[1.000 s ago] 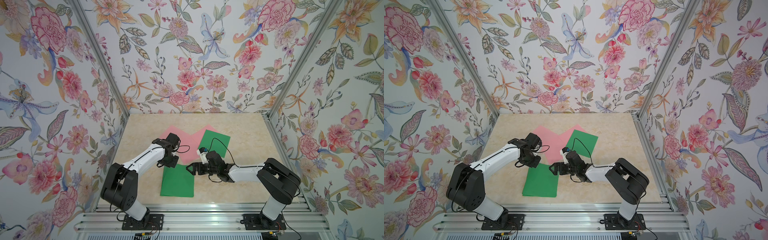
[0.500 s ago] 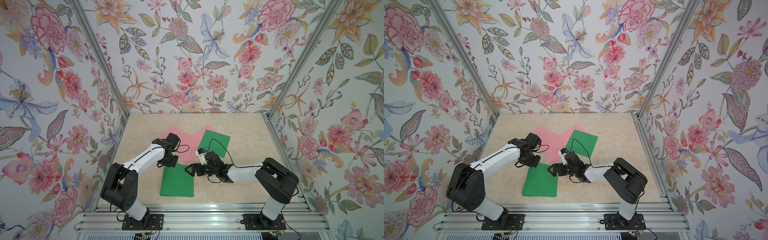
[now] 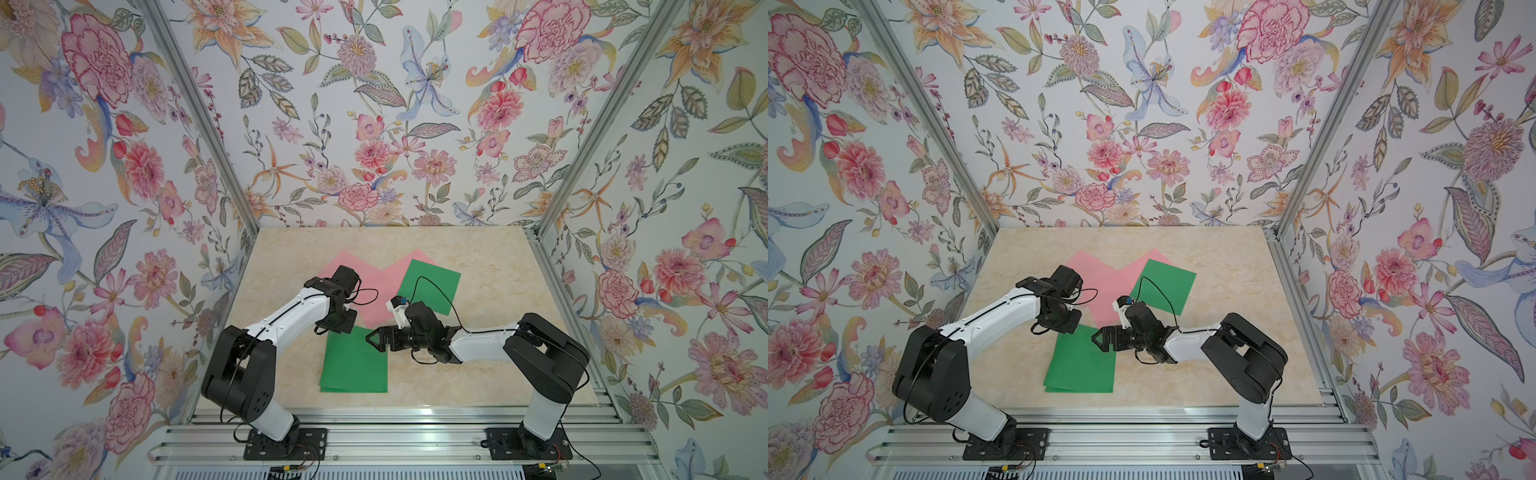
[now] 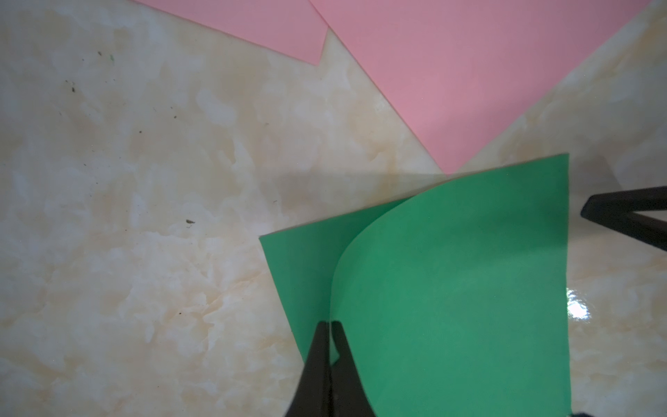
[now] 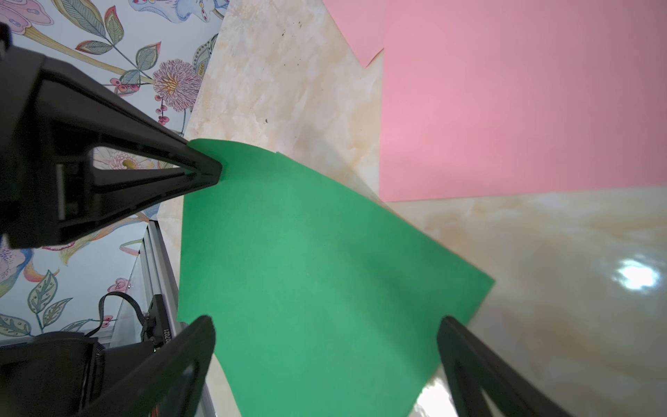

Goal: Sort the scattered colored papers by color
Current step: Place the colored paper.

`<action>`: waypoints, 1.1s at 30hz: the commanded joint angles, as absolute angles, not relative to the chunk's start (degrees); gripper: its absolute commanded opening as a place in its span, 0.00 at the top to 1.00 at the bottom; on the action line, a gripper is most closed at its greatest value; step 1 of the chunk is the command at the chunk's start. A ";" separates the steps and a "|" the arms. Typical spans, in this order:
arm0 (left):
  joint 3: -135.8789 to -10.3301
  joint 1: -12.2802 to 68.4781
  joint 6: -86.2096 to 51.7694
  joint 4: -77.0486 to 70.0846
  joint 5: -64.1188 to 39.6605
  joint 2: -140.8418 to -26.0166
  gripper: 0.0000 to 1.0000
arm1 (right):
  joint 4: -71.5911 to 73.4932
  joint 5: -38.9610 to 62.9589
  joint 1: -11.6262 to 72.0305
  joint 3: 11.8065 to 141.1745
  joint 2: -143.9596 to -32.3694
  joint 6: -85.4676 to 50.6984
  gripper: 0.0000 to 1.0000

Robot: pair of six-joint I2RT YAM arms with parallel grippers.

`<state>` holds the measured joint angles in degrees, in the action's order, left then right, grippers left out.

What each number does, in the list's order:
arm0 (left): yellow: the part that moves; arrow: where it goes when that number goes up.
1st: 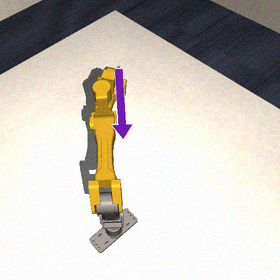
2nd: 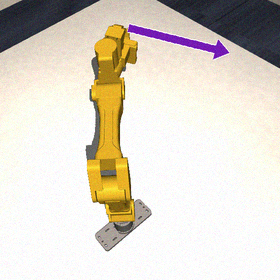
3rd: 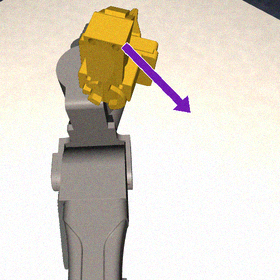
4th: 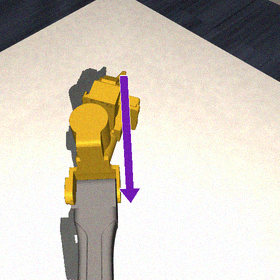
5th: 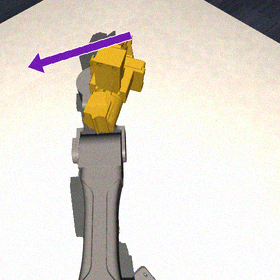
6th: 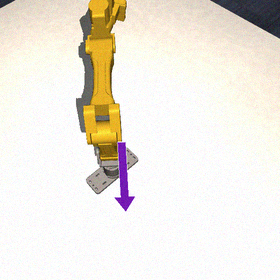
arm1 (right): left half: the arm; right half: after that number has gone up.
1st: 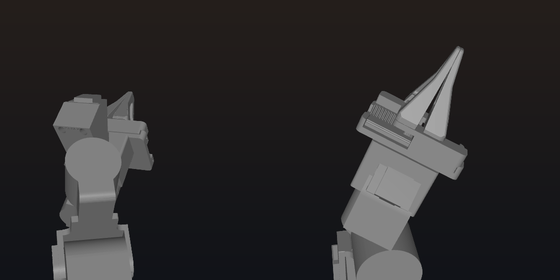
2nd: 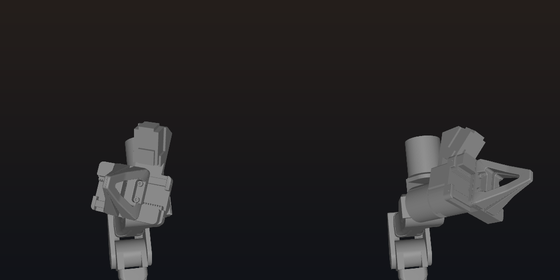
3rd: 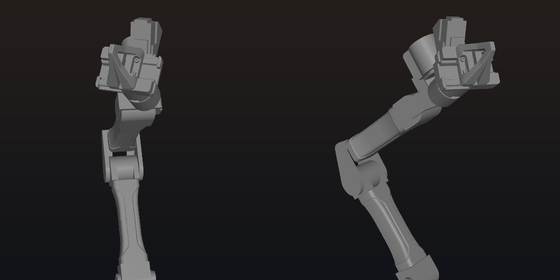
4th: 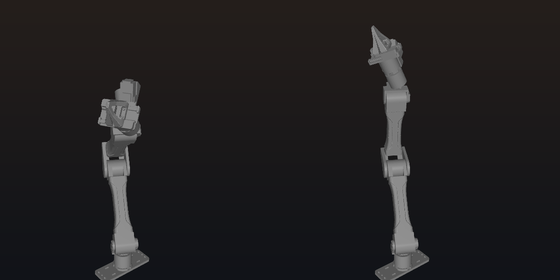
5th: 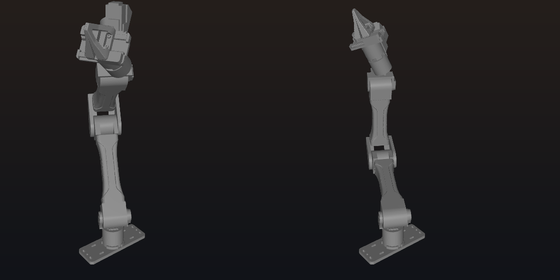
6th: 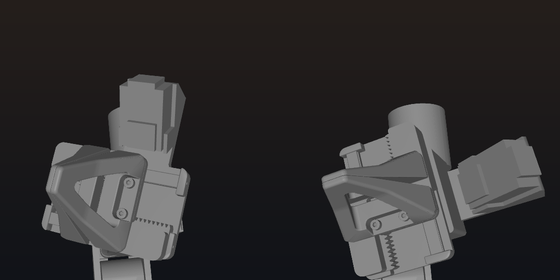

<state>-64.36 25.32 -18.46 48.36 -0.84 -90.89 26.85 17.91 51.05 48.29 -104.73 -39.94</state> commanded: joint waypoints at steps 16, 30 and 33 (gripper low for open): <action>-63.39 24.35 -18.89 48.26 -1.36 -90.80 1.00 | 23.92 17.47 52.15 51.61 -108.22 -39.95 0.00; -62.15 24.35 -19.47 48.36 -3.19 -88.15 1.00 | 23.29 17.29 52.13 51.88 -108.65 -40.17 0.00; -62.10 24.43 -19.42 48.34 -3.00 -88.31 1.00 | 23.29 17.30 52.22 51.86 -108.68 -40.17 0.00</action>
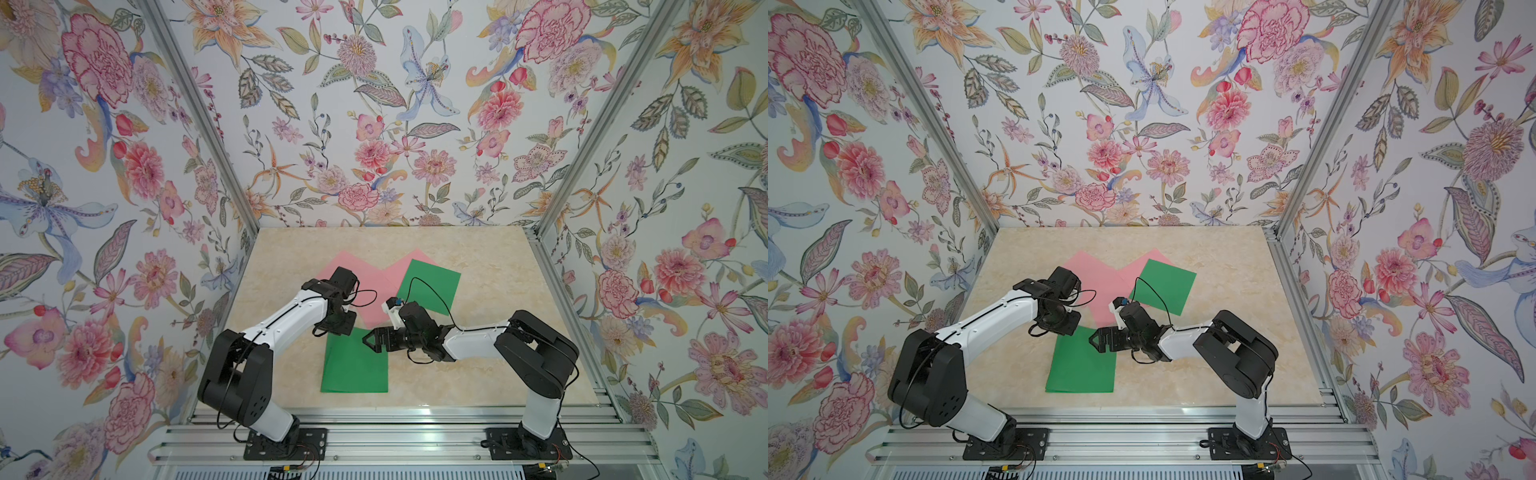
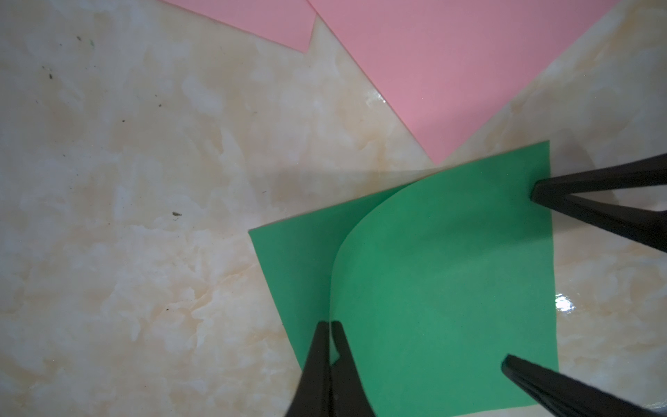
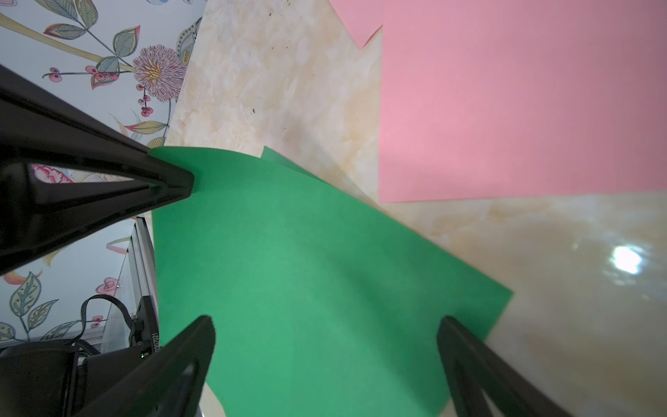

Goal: Sort the scattered colored papers by color
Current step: Place the colored paper.

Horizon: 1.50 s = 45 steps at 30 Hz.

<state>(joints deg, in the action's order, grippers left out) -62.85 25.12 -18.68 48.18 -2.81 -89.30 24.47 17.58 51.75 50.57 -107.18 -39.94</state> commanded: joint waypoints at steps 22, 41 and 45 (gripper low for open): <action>-77.33 24.13 -27.23 44.50 11.28 -88.83 0.46 | 10.58 11.81 50.79 58.62 -100.66 -34.34 0.00; -85.21 26.50 -37.05 16.87 -16.05 -114.79 0.43 | -2.70 21.17 13.90 72.46 -103.98 -19.66 0.00; -88.25 27.62 -38.15 16.87 -14.88 -118.18 0.43 | -3.37 21.10 13.53 75.11 -107.46 -18.93 0.00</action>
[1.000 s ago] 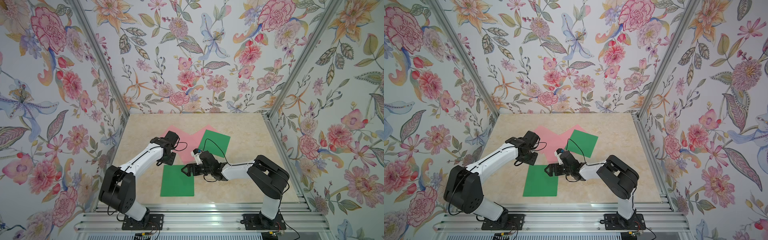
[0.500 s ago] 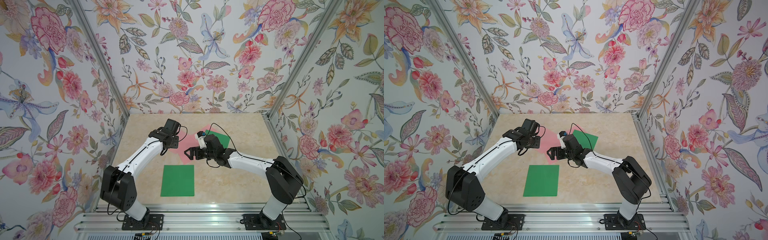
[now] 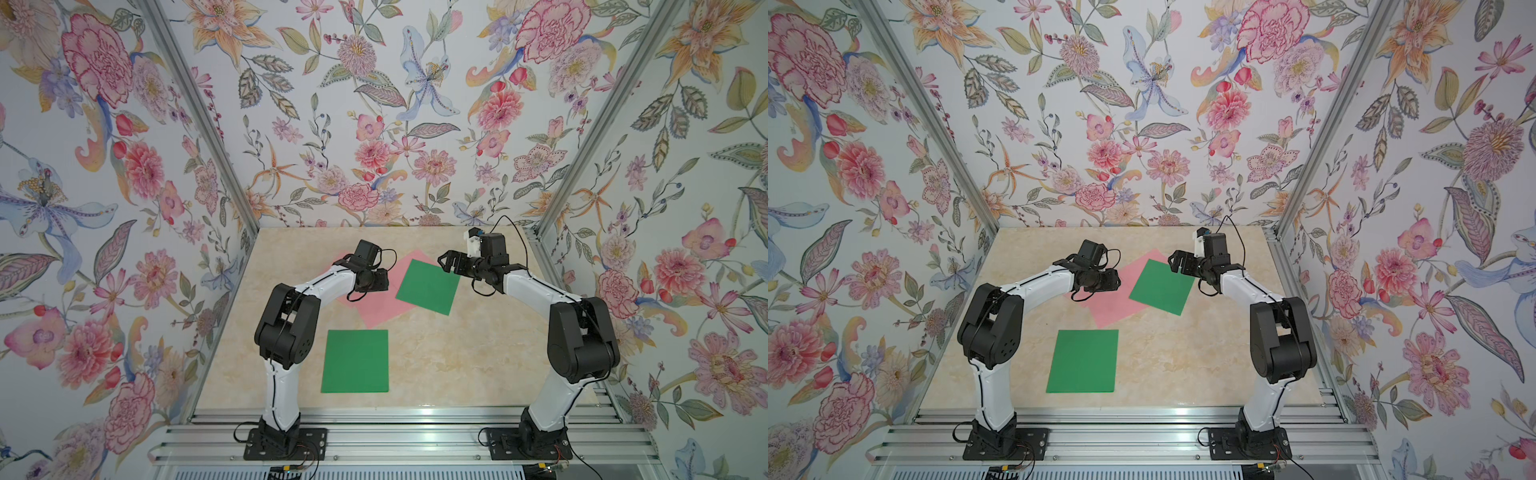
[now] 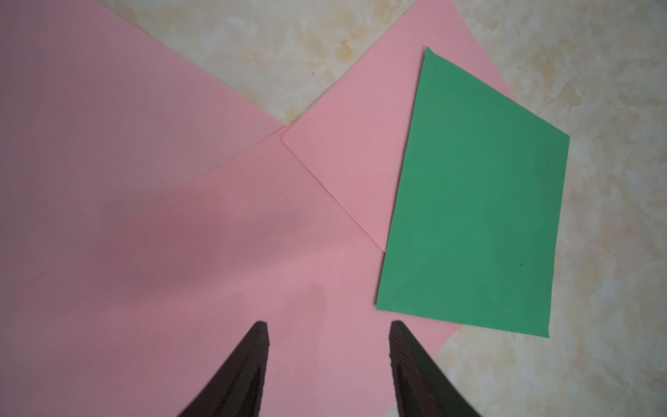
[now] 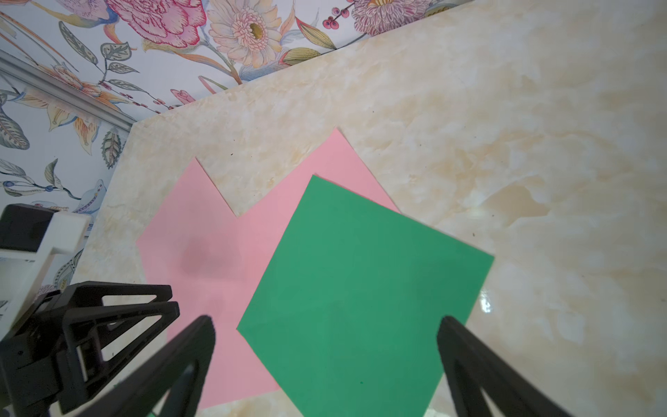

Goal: Sort the scattered colored papers by color
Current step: Place the colored paper, then pick up the colored paper from the center of the board.

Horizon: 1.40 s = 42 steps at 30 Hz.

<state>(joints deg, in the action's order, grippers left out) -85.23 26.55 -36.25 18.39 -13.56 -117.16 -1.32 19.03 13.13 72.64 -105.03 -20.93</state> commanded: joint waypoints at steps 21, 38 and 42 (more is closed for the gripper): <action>-91.12 31.20 -40.74 16.87 -12.46 -123.11 0.45 | -1.94 22.94 11.07 78.79 -120.10 -20.31 0.00; -91.41 31.48 -41.35 16.87 -13.54 -123.76 0.45 | -2.70 22.94 10.90 80.02 -122.43 -20.35 0.00; -91.15 31.74 -42.49 16.87 -13.89 -124.33 0.45 | -2.73 23.11 10.90 80.02 -122.76 -20.47 0.00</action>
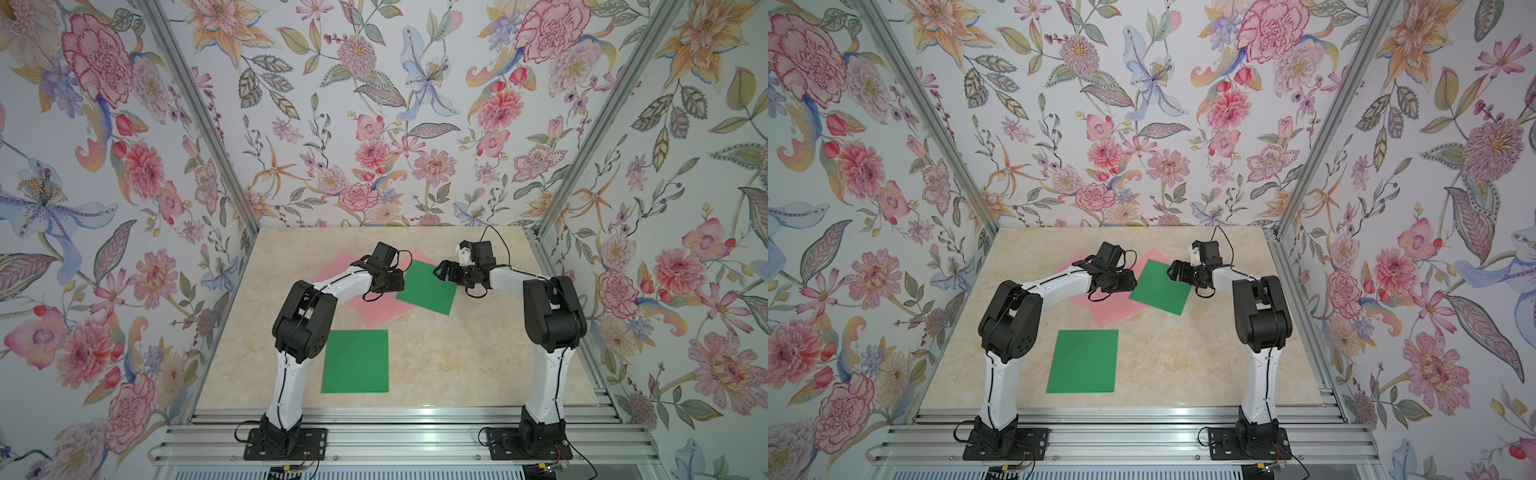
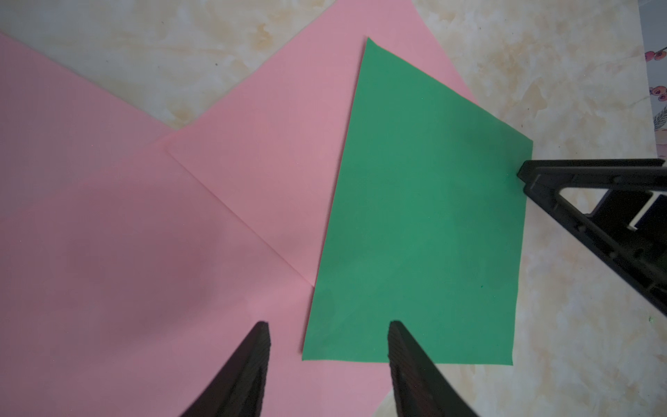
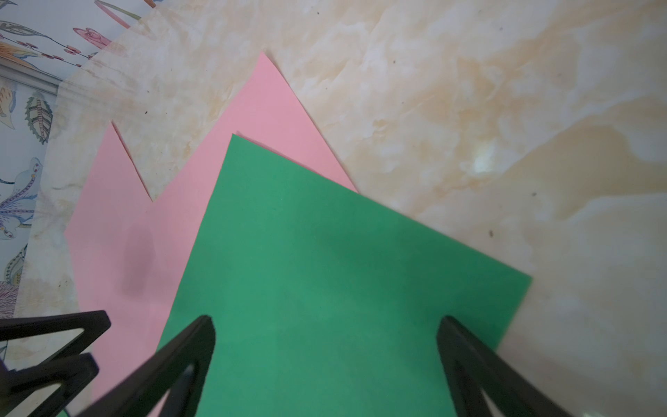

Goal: Sort the scattered colored papers by color
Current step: Pick up the colored paper from the center of the board.

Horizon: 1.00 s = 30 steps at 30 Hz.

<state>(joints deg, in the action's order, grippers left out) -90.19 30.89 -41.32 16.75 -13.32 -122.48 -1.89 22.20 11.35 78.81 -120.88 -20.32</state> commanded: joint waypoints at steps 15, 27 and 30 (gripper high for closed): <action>-90.12 32.91 -43.62 16.87 -14.50 -125.50 0.45 | -2.81 23.65 10.90 79.89 -123.61 -20.36 0.00; -89.72 33.87 -45.35 16.86 -14.24 -125.47 0.44 | -2.31 24.43 10.90 79.36 -124.23 -20.62 0.00; -89.38 33.87 -45.54 16.87 -14.06 -125.38 0.45 | -2.28 24.60 10.90 79.37 -124.28 -20.67 0.00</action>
<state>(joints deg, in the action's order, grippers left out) -90.15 33.17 -44.64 16.75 -14.61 -124.97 -0.60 23.83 11.16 79.46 -121.89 -20.32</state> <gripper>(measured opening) 0.553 0.997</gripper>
